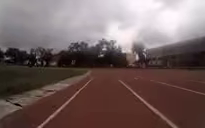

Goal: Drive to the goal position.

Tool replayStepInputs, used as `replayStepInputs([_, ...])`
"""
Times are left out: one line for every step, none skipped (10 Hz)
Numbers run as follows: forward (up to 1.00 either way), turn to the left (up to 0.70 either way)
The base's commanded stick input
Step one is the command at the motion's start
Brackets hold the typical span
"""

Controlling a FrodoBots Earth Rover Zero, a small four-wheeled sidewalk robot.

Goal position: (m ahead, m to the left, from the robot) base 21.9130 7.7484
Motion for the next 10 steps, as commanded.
replayStepInputs([0.70,0.06])
replayStepInputs([0.70,0.07])
replayStepInputs([0.70,0.01])
replayStepInputs([0.70,0.04])
replayStepInputs([0.70,0.02])
replayStepInputs([0.70,0.05])
replayStepInputs([0.70,0.01])
replayStepInputs([0.70,0.00])
replayStepInputs([0.70,0.00])
replayStepInputs([0.70,0.01])
